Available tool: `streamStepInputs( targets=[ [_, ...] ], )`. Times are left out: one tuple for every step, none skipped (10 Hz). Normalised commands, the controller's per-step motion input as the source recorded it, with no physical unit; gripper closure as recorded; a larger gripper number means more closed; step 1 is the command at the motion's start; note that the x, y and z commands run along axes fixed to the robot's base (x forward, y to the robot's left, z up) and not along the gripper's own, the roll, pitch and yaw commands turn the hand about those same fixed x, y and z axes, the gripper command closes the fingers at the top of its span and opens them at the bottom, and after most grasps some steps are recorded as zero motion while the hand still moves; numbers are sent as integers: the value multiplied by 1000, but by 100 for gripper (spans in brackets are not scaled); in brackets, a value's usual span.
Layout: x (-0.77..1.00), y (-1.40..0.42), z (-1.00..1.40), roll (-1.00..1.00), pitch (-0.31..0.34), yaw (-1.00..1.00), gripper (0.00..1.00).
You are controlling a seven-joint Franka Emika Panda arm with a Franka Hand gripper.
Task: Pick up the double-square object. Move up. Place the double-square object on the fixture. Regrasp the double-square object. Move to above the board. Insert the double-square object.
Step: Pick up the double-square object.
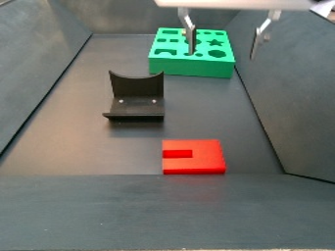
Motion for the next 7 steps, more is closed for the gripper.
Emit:
streamStepInputs(
  targets=[
    [140, 320, -211, 0, 63, -694, 0],
    [146, 311, -214, 0, 63, -703, 0],
    [226, 189, -140, 0, 27, -820, 0],
    [249, 163, -100, -17, 0, -837, 0],
    [237, 146, -94, -21, 0, -851, 0],
    [223, 146, -111, -7, 6, -857, 0],
    [203, 160, -137, -1, 17, -851, 0]
  ],
)
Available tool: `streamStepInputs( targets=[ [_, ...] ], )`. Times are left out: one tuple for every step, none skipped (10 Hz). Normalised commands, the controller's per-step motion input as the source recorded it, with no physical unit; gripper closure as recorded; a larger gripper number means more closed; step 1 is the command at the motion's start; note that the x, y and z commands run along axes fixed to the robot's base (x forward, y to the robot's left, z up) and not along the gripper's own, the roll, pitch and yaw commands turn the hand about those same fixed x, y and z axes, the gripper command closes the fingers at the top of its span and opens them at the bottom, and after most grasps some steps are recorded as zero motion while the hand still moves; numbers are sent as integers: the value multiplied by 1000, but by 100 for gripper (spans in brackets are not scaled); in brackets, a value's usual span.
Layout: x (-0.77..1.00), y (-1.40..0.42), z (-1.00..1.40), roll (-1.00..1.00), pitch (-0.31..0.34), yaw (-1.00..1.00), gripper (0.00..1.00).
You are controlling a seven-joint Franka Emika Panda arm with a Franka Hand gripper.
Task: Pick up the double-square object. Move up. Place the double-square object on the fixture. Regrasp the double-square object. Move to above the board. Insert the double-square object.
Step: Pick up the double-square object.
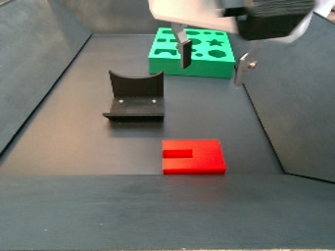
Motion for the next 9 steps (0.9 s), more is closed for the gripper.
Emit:
streamStepInputs(
  targets=[
    [197, 174, -143, 0, 21, -843, 0],
    [163, 303, -169, -3, 23, -697, 0],
    [-211, 300, -20, 0, 0, 0, 0],
    [0, 0, -31, 0, 0, 0, 0],
    [0, 237, -83, -74, 0, -466, 0],
    [9, 257, -180, -57, 0, -686, 0],
    [6, 160, -197, -36, 0, -797, 0],
    [109, 160, -271, -16, 0, -837, 0],
    [163, 183, -303, -3, 0, -834, 0]
  ],
)
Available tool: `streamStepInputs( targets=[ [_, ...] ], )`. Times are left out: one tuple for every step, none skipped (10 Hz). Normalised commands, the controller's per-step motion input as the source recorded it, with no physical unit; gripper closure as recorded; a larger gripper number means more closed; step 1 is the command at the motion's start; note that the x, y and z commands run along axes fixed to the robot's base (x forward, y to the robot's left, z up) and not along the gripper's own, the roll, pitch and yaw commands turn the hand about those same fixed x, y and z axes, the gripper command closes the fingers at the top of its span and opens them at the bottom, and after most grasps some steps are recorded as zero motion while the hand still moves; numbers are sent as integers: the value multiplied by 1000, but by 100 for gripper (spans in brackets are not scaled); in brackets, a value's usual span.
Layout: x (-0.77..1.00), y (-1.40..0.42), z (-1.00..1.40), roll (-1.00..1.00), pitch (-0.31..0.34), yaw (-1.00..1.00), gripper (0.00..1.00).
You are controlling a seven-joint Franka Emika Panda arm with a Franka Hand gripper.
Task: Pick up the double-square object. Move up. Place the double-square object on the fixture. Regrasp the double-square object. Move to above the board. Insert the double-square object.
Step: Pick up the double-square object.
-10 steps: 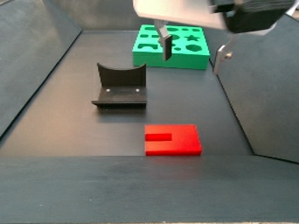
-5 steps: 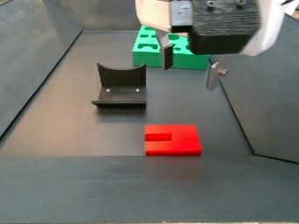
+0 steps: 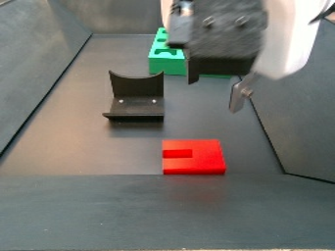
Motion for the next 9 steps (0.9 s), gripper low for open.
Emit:
streamStepInputs(
  targets=[
    [234, 289, -411, 0, 0, -746, 0],
    [254, 383, -471, 0, 0, -649, 0],
    [329, 443, -343, -33, 10, -466, 0],
    [0, 0, -29, 0, 0, 0, 0],
    [46, 0, -626, 0, -71, -51, 0],
    [29, 0, -891, -11, -157, -174, 0],
    [66, 0, -889, -11, -163, -191, 0],
    [0, 0, -714, -74, -236, -129, 0],
    [-17, 0, 0, 0, 0, 0, 0]
  ],
)
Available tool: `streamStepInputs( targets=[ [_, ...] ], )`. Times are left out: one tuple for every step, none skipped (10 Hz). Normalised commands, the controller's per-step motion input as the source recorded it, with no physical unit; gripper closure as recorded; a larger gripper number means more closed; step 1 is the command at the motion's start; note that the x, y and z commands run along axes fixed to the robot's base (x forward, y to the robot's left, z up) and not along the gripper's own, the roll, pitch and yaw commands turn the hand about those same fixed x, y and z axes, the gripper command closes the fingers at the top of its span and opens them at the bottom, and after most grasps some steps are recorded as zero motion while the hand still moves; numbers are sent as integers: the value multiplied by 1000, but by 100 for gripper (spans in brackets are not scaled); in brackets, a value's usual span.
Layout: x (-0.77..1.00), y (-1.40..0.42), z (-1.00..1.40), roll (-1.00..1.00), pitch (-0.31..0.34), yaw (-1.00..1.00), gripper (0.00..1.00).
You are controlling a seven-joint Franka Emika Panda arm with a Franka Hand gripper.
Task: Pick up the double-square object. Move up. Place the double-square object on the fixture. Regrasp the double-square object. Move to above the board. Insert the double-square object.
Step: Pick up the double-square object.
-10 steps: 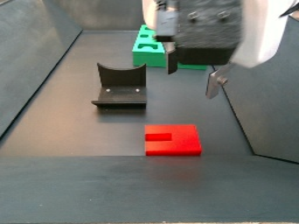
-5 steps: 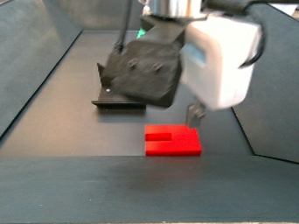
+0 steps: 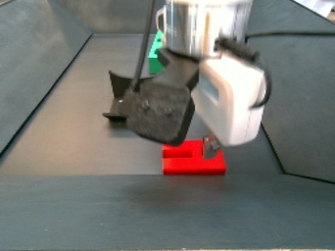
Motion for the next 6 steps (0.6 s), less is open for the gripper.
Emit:
streamStepInputs(
  targets=[
    [-286, 0, -671, 24, -156, 0, 0],
    [-366, 37, -951, -10, -170, 0, 0],
    [-383, 86, -991, -11, -154, 0, 0],
    [-320, 260, -986, -27, -143, -49, 0],
    [-180, 491, -926, -79, -67, -194, 0],
    [-63, 486, -846, -130, -60, -246, 0]
  ],
)
